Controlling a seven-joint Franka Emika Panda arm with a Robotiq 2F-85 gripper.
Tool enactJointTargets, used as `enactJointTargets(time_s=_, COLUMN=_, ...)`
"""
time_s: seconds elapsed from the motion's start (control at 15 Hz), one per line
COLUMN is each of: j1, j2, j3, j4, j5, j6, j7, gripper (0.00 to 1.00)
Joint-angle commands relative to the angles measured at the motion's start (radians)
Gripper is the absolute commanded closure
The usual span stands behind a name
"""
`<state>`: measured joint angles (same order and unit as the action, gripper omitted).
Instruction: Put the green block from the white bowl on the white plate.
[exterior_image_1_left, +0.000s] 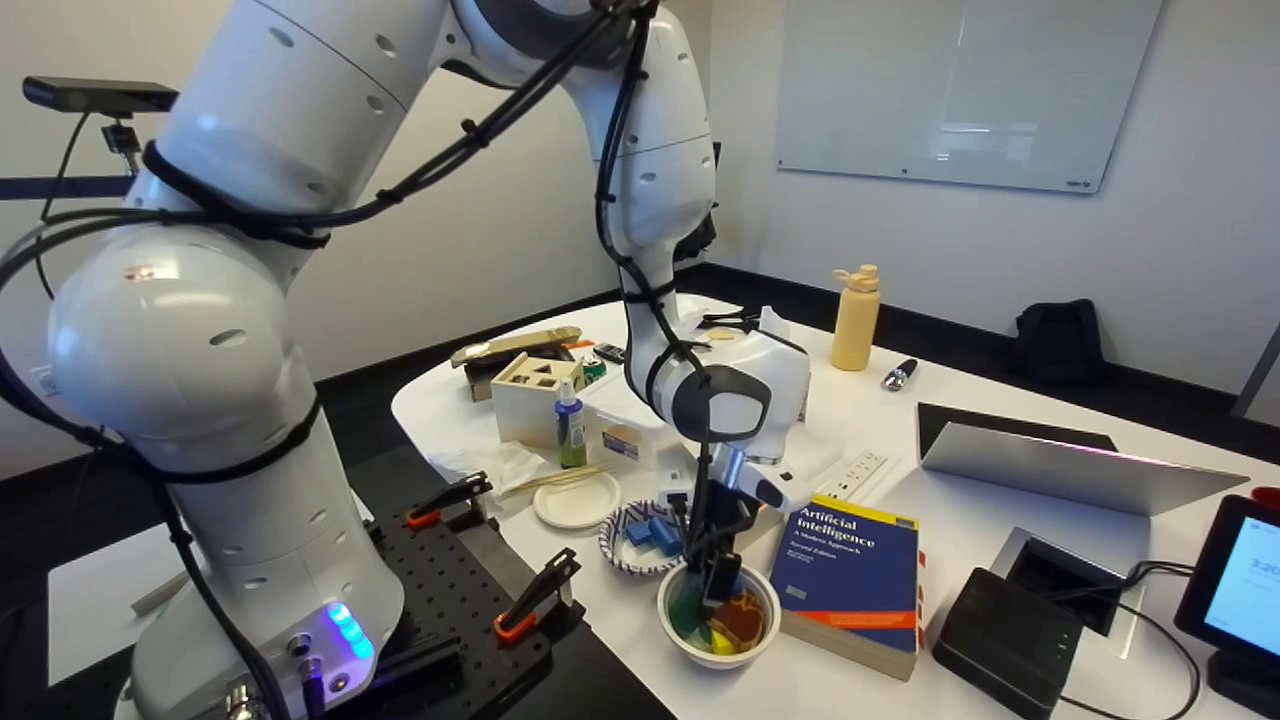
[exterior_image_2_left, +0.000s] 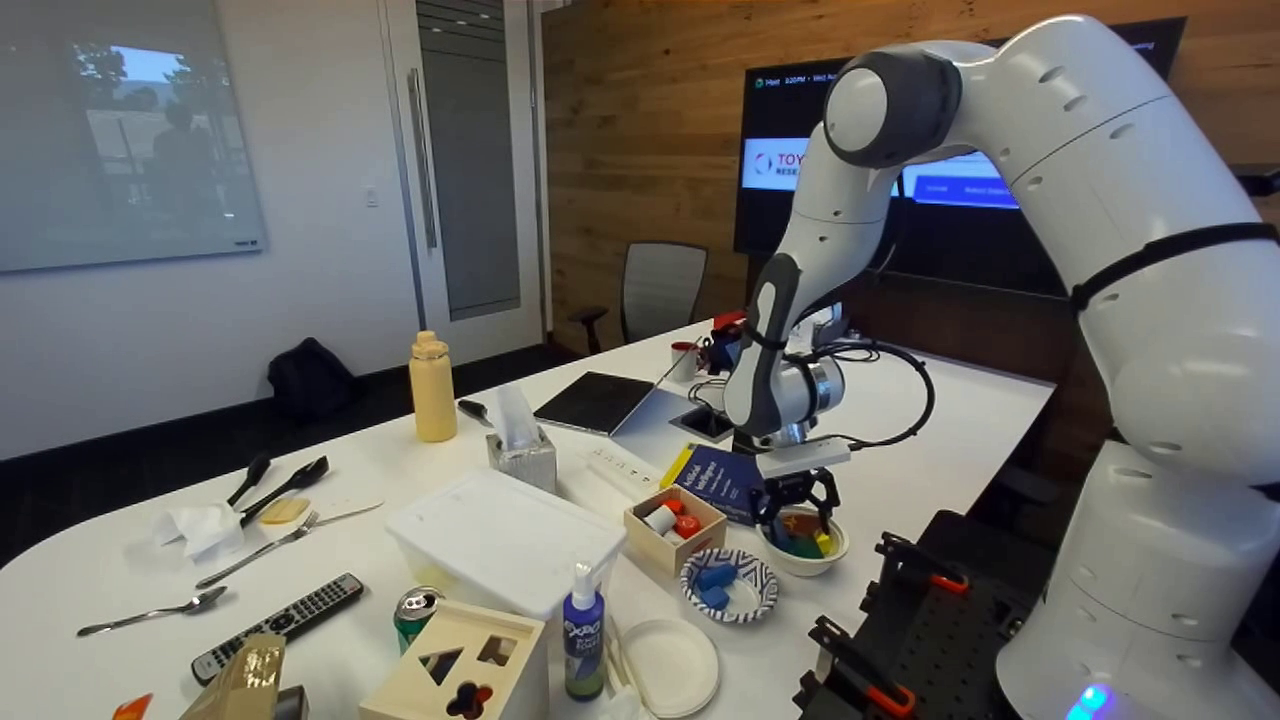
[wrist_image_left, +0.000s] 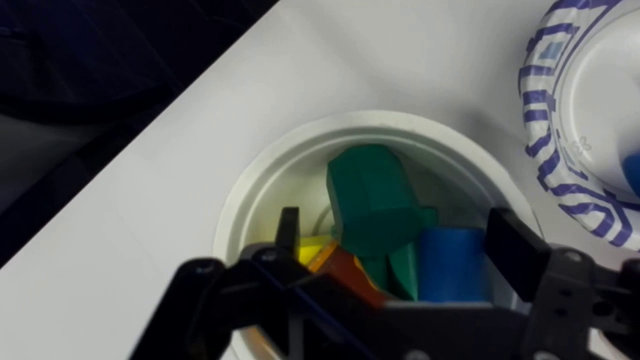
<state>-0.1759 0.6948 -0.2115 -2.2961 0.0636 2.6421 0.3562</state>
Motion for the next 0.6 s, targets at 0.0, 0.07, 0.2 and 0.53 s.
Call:
enactJointTargets(time_s=0.0, j1=0.006, j2=0.005, j3=-0.014, j4=0.013, j5=0.026, j6=-0.034, j7=-0.030, gripper=0.37)
enactJointTargets(time_s=0.07, j1=0.006, j2=0.007, j3=-0.015, j4=0.013, j5=0.026, j6=-0.033, j7=-0.030, gripper=0.45)
enactJointTargets(time_s=0.2, j1=0.006, j2=0.005, j3=-0.018, j4=0.013, j5=0.027, j6=-0.042, j7=-0.028, gripper=0.54)
enactJointTargets(time_s=0.53, j1=0.012, j2=0.011, j3=-0.022, j4=0.019, j5=0.027, j6=-0.051, j7=-0.019, gripper=0.78)
